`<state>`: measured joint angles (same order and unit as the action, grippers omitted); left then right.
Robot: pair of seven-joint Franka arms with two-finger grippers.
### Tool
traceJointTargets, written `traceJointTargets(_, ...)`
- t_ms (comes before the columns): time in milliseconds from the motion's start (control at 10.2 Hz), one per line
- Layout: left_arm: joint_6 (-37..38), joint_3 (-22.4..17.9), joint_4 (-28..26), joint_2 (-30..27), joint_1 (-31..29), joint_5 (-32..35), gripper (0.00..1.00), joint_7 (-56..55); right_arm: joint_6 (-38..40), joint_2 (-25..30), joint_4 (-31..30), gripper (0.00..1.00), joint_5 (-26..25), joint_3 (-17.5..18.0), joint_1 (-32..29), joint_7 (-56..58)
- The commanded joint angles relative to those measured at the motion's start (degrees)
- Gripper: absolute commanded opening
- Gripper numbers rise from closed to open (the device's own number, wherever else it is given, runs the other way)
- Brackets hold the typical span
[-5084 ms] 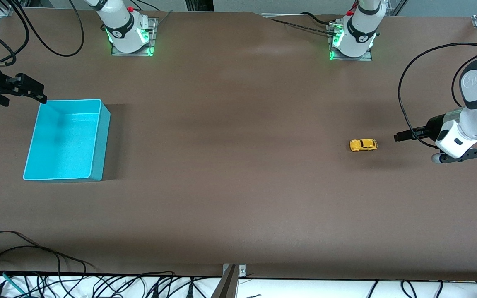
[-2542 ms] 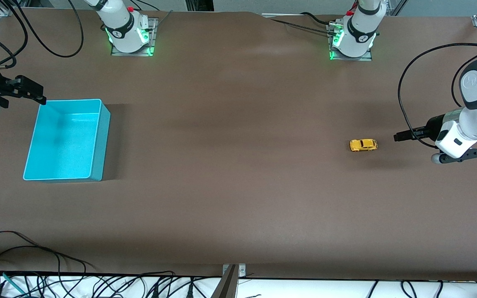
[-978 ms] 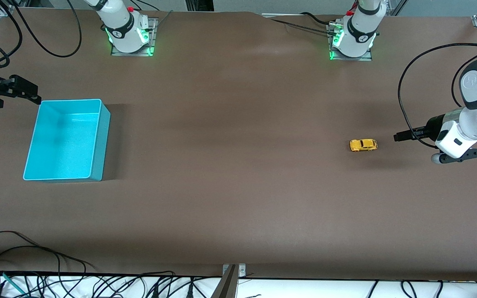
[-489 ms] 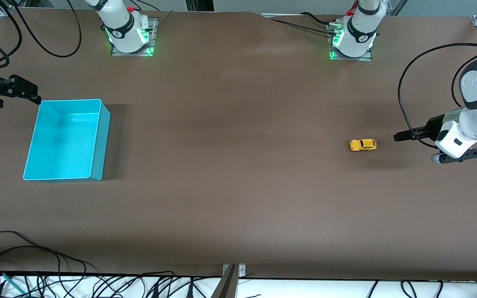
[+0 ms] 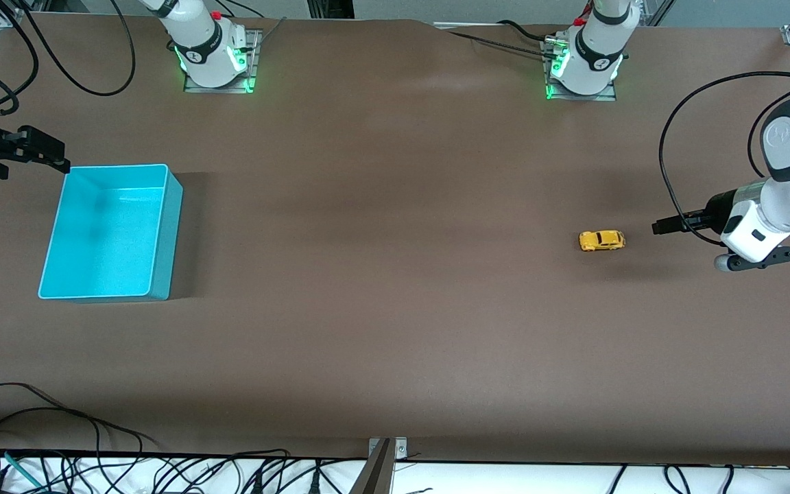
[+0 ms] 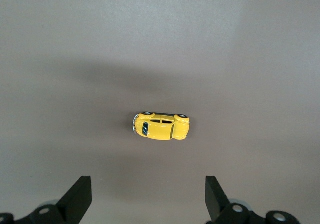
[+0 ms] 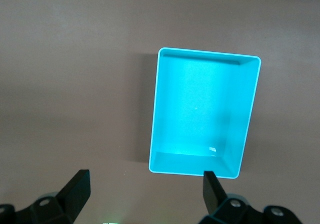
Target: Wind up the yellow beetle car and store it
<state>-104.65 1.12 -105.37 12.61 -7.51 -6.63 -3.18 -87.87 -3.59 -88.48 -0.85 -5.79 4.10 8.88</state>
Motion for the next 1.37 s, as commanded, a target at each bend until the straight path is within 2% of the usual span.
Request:
traceJointTargets(0,1.5,0.4,1.7,0.8,-0.4,1.4,1.0,-0.4,1.1,0.0,0.4,1.0,0.1,-0.3,0.1,0.7)
traceJointTargets(587,1.5,0.4,1.7,0.8,-0.4,1.4,1.0,-0.4,1.1,0.2,0.5,1.0,0.2,-0.4,0.1,0.7)
traceJointTargets(1271,1.5,0.4,1.7,0.8,-0.4,1.4,1.0,-0.4,0.6,0.0,0.4,1.0,1.9,-2.0,0.1,1.9)
